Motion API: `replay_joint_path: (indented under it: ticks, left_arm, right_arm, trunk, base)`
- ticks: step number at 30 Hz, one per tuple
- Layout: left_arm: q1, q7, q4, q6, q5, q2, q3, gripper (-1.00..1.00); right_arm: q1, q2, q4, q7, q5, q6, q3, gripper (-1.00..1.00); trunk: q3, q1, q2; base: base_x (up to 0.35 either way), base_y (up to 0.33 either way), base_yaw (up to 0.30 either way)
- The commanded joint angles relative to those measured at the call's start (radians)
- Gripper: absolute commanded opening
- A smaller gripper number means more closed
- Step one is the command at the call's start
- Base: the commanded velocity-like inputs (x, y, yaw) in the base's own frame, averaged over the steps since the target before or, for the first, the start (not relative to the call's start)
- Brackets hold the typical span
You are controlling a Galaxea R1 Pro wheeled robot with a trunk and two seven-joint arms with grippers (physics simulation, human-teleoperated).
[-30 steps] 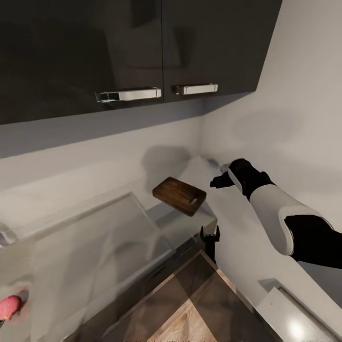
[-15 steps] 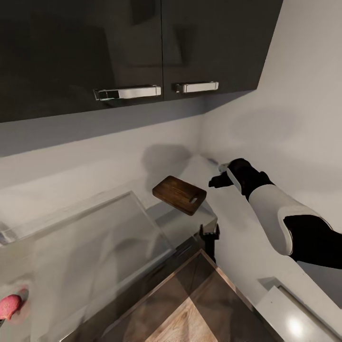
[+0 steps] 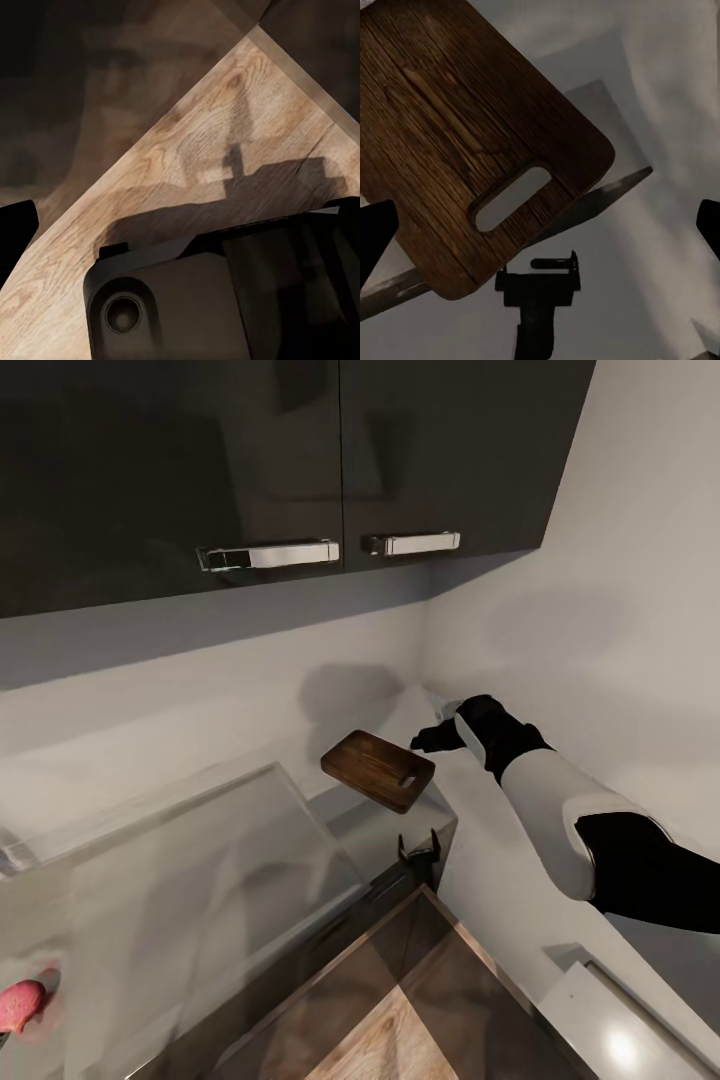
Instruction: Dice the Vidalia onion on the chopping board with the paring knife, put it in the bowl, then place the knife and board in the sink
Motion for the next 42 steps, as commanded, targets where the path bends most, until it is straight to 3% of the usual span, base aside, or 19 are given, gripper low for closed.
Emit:
replay_joint_path:
  ticks: [1,8,10,11,13,17,24,42]
  left_arm:
    - [-0.001,-0.002,0.000,-0.003,0.004,0.001,-0.004,1.00]
    - [-0.001,-0.002,0.000,-0.003,0.004,0.001,-0.004,1.00]
    - [-0.001,-0.002,0.000,-0.003,0.004,0.001,-0.004,1.00]
    - [-0.001,-0.002,0.000,-0.003,0.004,0.001,-0.004,1.00]
    - [-0.001,-0.002,0.000,-0.003,0.004,0.001,-0.004,1.00]
    - [-0.001,-0.002,0.000,-0.003,0.004,0.001,-0.004,1.00]
    - [-0.001,-0.002,0.000,-0.003,0.004,0.001,-0.004,1.00]
    - [-0.001,-0.002,0.001,-0.003,0.004,0.001,-0.004,1.00]
  right_arm:
    - [-0.001,-0.001,-0.002,0.007,0.010,0.002,0.004,1.00]
    - [-0.001,-0.006,-0.009,-0.019,0.010,-0.001,-0.009,1.00]
    - [-0.001,-0.006,-0.011,-0.076,0.010,-0.003,-0.084,1.00]
    - [-0.001,-0.006,-0.012,-0.126,0.010,-0.004,-0.154,1.00]
    - [-0.001,-0.006,-0.013,-0.180,0.010,-0.005,-0.218,1.00]
    - [-0.001,-0.005,-0.014,-0.264,0.010,-0.020,-0.290,1.00]
    - [-0.001,-0.003,-0.015,-0.292,0.011,-0.073,-0.303,1.00]
    - [-0.001,0.001,-0.015,-0.296,0.007,-0.078,-0.305,1.00]
  trunk:
    - [-0.002,0.001,-0.002]
    - [-0.002,0.001,-0.002]
    - [-0.002,0.001,-0.002]
    - [-0.002,0.001,-0.002]
    - [-0.002,0.001,-0.002]
    - [-0.002,0.001,-0.002]
    - [-0.002,0.001,-0.002]
    - [-0.002,0.001,-0.002]
  base:
    - [0.000,0.000,0.000]
    - [0.000,0.000,0.000]
    - [0.000,0.000,0.000]
    - [0.000,0.000,0.000]
    - [0.000,0.000,0.000]
    - [0.000,0.000,0.000]
    - [0.000,0.000,0.000]
    - [0.000,0.000,0.000]
